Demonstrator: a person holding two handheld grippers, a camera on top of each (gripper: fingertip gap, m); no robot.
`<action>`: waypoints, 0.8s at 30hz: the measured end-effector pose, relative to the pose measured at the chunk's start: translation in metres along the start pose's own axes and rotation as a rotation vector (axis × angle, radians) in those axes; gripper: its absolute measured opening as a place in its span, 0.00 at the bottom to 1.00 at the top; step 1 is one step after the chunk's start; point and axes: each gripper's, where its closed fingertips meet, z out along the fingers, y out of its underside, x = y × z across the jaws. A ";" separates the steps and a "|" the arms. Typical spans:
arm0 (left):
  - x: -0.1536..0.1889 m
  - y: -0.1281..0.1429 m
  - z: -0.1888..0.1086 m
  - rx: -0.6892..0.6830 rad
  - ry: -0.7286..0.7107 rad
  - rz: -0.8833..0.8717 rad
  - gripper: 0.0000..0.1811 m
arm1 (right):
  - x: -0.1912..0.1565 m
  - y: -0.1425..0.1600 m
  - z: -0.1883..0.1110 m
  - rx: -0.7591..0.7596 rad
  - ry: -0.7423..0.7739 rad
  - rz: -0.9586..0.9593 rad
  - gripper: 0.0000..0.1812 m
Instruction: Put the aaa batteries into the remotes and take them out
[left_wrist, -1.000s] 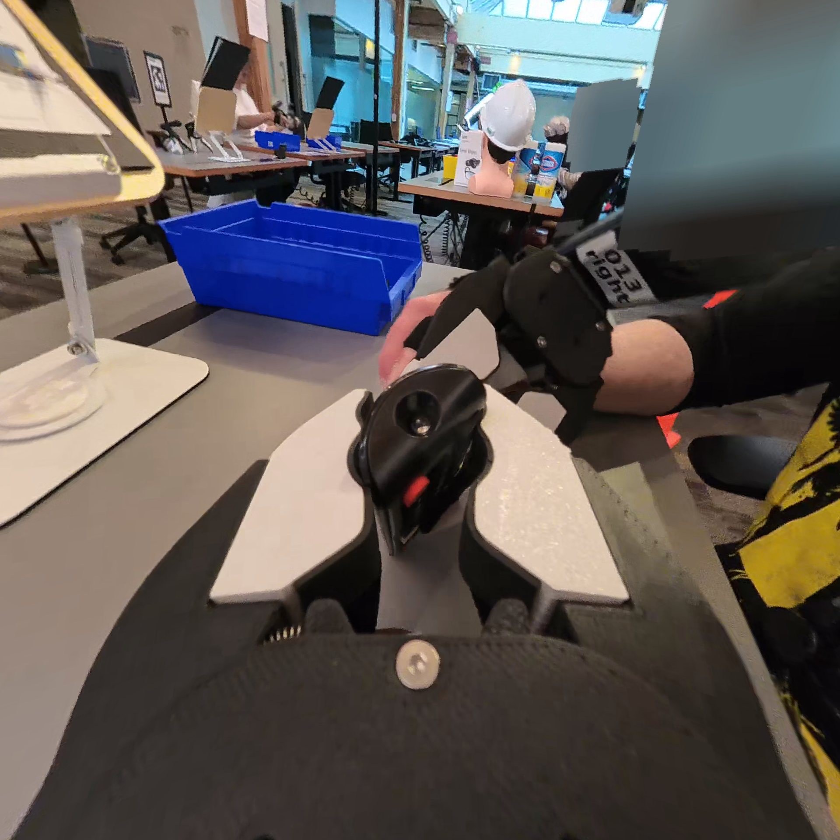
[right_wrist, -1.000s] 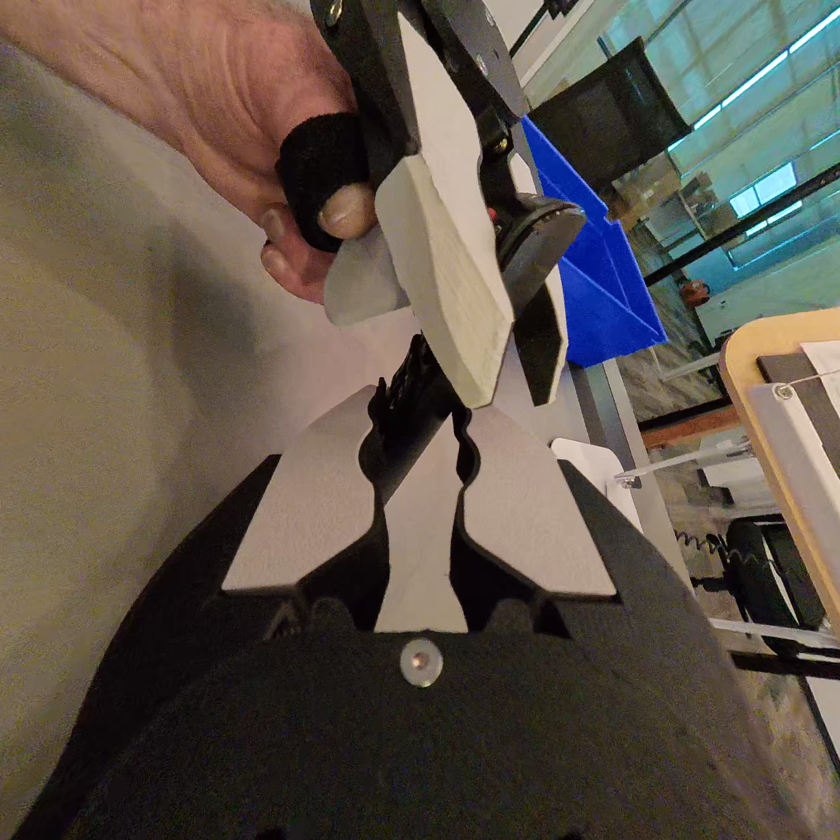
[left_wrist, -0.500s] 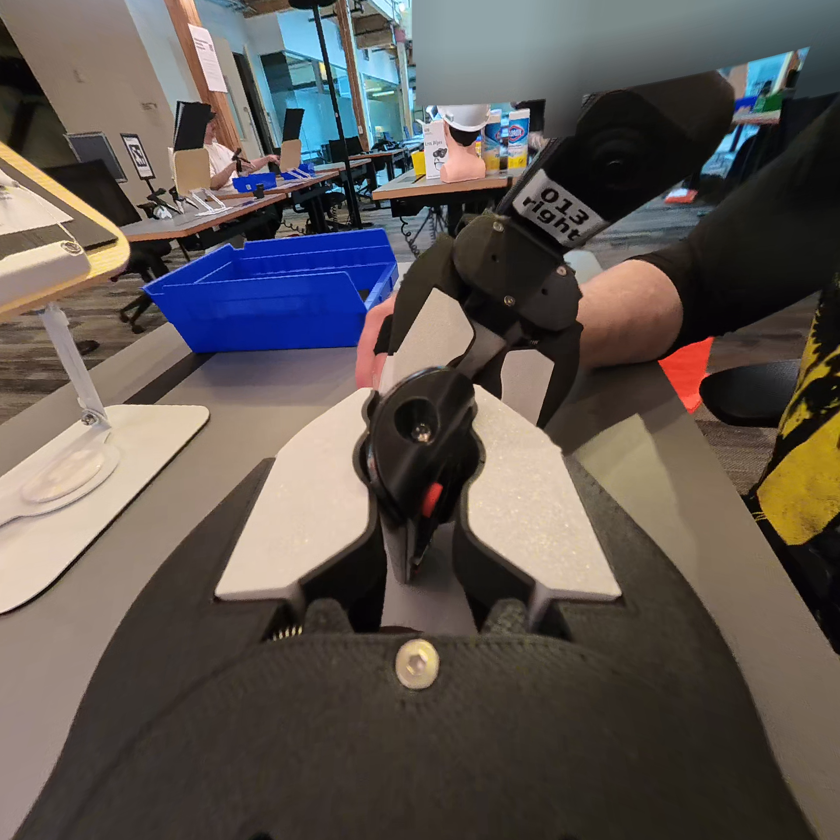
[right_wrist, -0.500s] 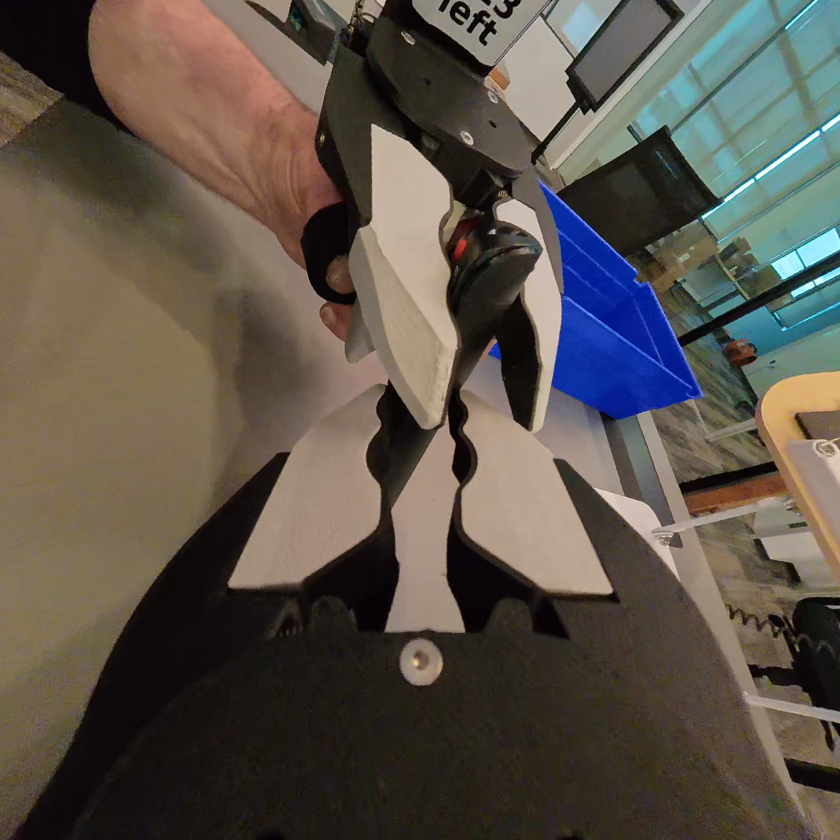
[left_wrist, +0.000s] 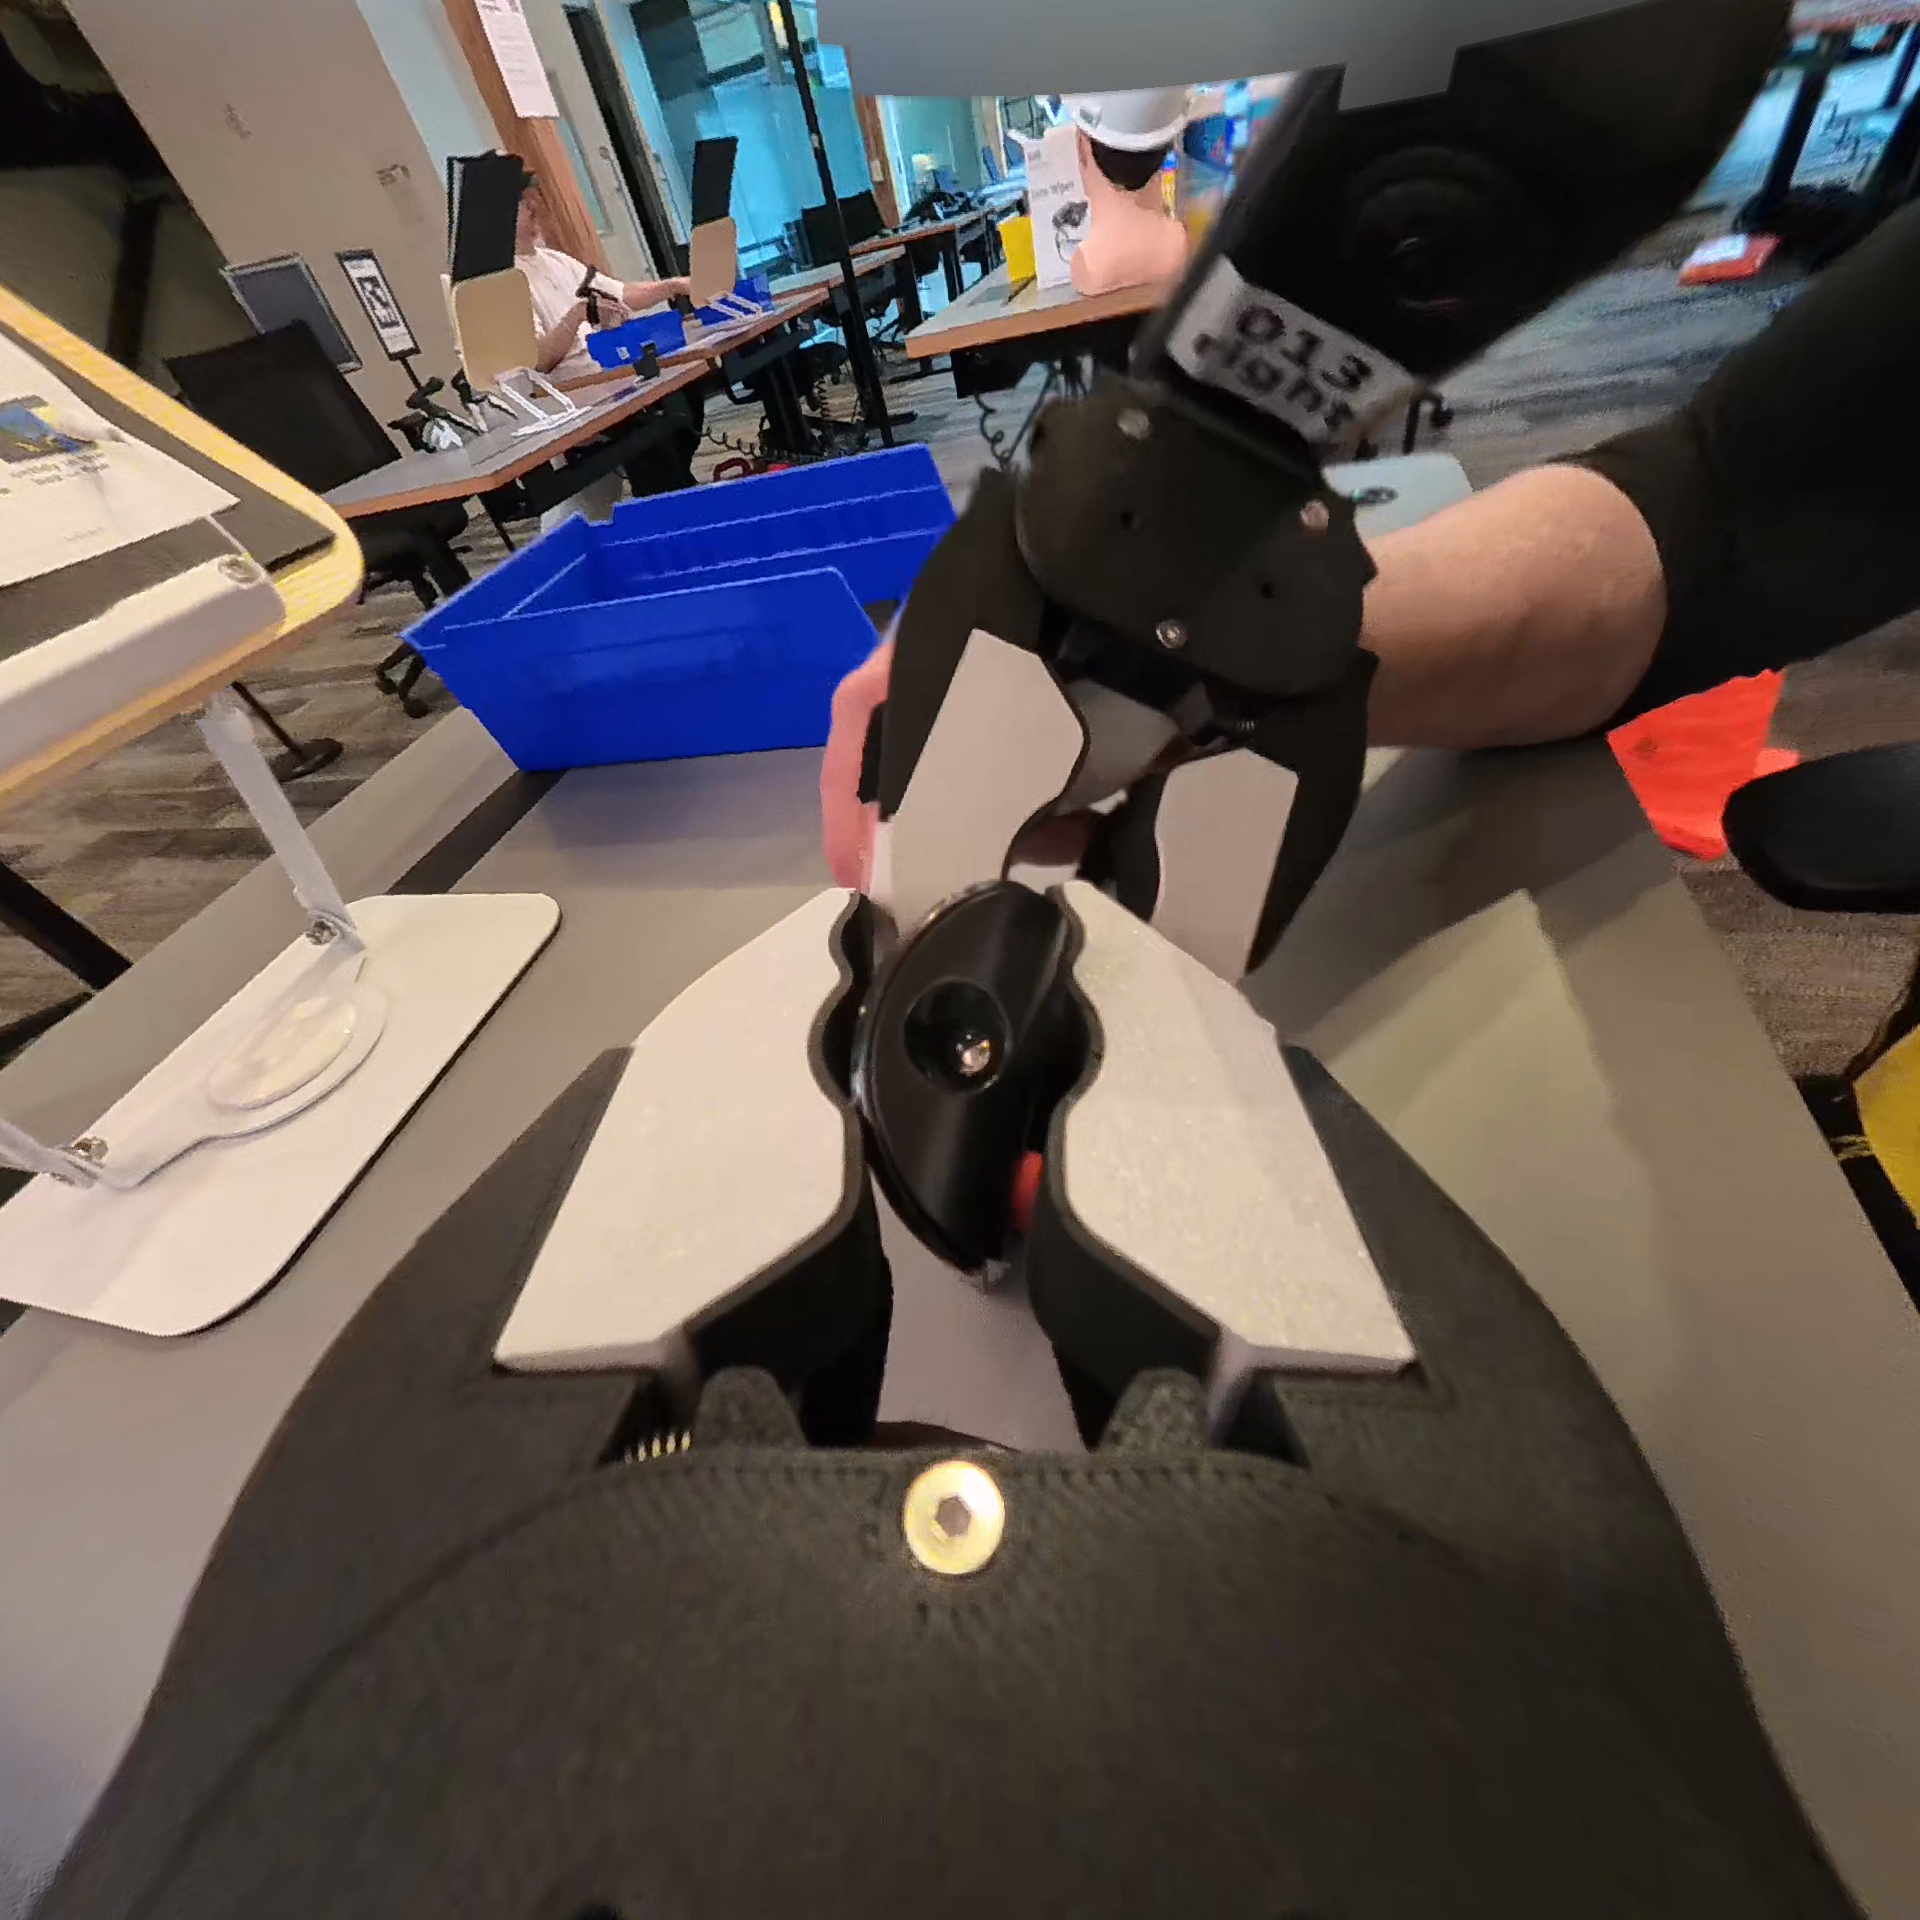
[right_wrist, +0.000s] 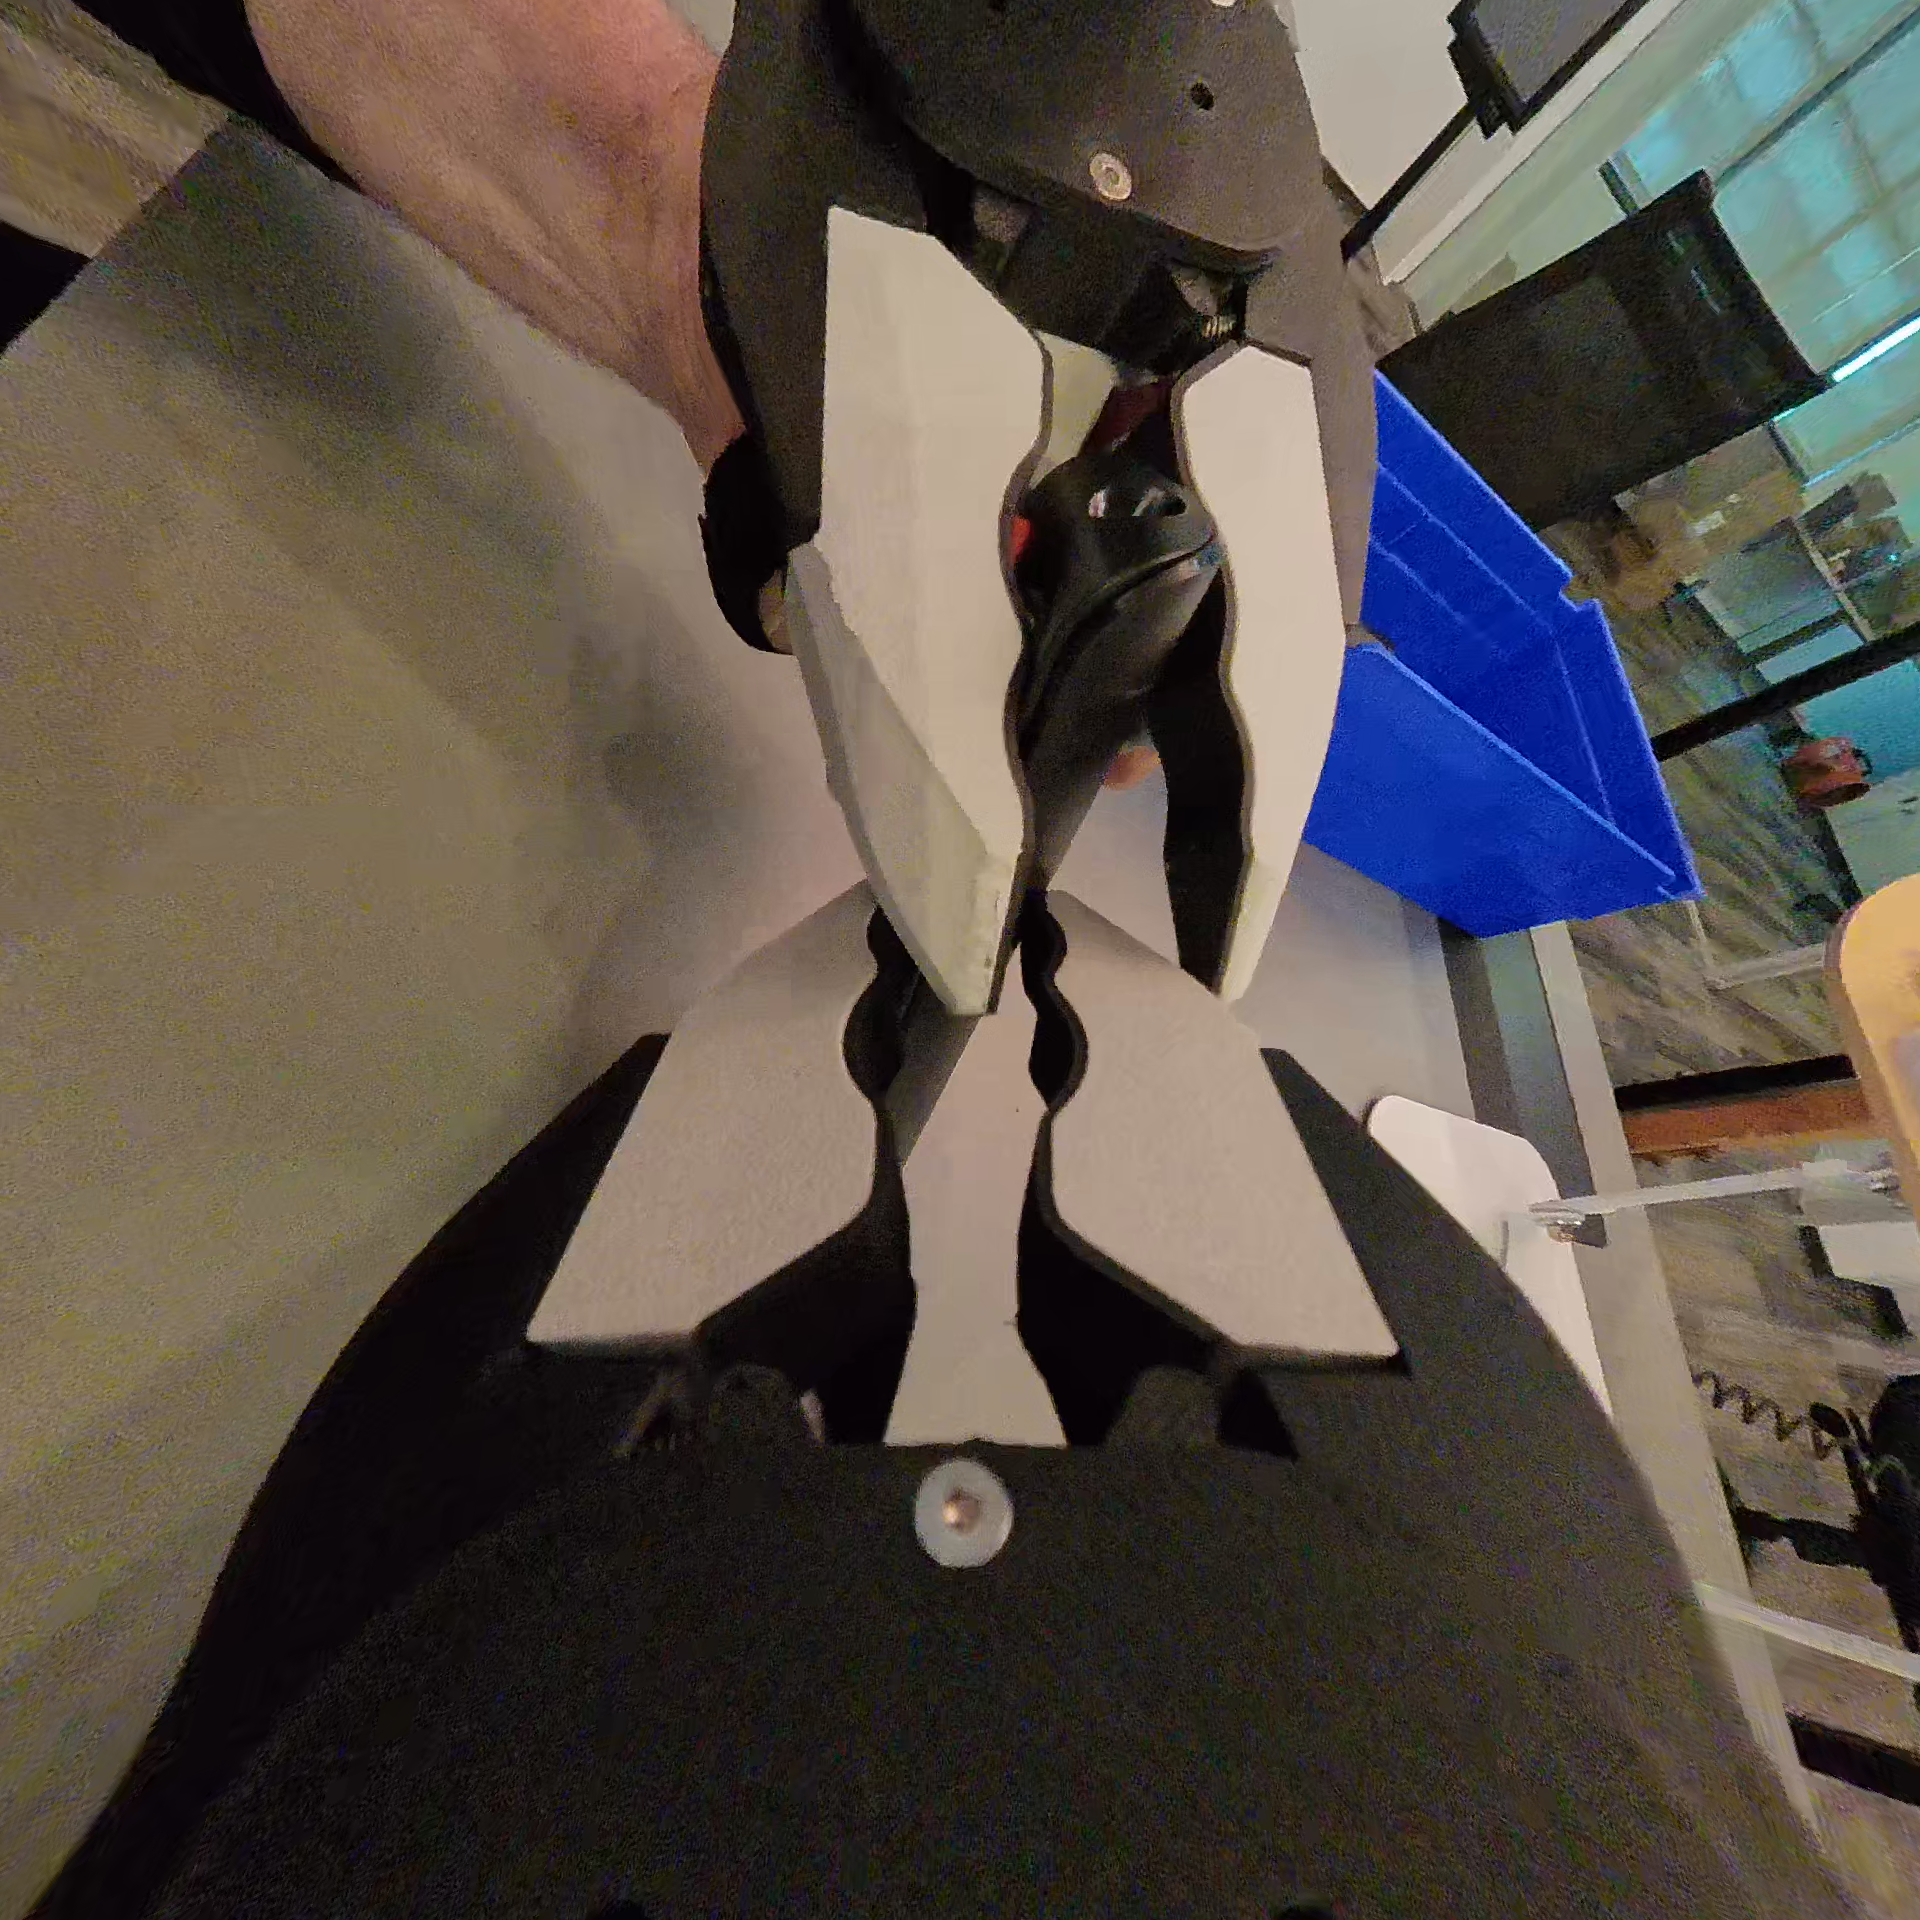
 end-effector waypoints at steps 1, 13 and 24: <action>-0.002 -0.001 0.000 0.015 0.002 -0.009 0.17 | 0.001 0.001 0.001 0.003 0.024 -0.008 0.13; 0.004 -0.006 -0.002 0.071 0.040 -0.010 0.14 | -0.005 -0.002 -0.001 0.257 -0.026 0.278 0.21; 0.028 -0.009 0.004 0.044 0.222 0.038 0.14 | -0.013 -0.014 -0.008 0.359 -0.115 0.166 0.12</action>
